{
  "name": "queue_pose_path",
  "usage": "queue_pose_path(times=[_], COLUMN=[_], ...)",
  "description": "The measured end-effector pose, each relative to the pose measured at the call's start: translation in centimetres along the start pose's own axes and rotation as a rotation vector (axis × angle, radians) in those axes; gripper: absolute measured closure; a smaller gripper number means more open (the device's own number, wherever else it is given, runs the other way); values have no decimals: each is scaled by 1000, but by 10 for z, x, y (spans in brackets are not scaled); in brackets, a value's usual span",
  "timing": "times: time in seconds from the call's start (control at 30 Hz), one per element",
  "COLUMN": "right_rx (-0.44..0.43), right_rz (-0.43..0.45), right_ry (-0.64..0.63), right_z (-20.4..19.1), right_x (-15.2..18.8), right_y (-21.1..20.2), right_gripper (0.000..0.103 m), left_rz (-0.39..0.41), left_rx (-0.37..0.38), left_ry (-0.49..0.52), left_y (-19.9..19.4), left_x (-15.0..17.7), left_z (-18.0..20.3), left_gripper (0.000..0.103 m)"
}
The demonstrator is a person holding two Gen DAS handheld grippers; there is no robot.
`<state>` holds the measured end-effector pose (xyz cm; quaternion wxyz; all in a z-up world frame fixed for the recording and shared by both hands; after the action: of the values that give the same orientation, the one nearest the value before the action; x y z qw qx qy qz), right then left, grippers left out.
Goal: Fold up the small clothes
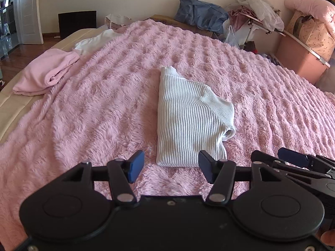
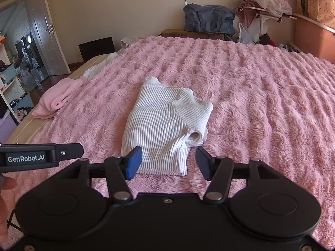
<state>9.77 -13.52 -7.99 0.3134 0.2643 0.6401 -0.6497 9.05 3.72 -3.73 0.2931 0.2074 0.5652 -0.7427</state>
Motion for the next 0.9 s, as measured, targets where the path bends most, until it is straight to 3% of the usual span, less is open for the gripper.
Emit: queue_pose_path(times=[0.23,0.37,0.9], right_rx=[26,32,69], right_rz=[-31,-45,-83], right_ry=[-28,-33,-25], right_z=[-3,-3,6], right_x=[-1,-3,-6], right_y=[-11,-13,-5], right_gripper=[43,35,34], left_rz=[-38,-50,-114], left_rx=[-25,-19,-36], left_ry=[26,48,55], left_y=[-5,0,19], left_x=[-3,-6,-9], left_z=[13,20,20], left_gripper=[41,40,39])
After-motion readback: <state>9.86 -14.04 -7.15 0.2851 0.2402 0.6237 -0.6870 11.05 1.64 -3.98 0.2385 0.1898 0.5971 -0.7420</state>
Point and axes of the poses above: each gripper's, at about its wrist camera, not at the fingertips, and y roughly the way its jaws point, z to its right, x to its underside, the point moved 3 cm from there along y, roughly the way its jaws point, and after that the axes turned 9 degrees about x, right-handed, at the moved point
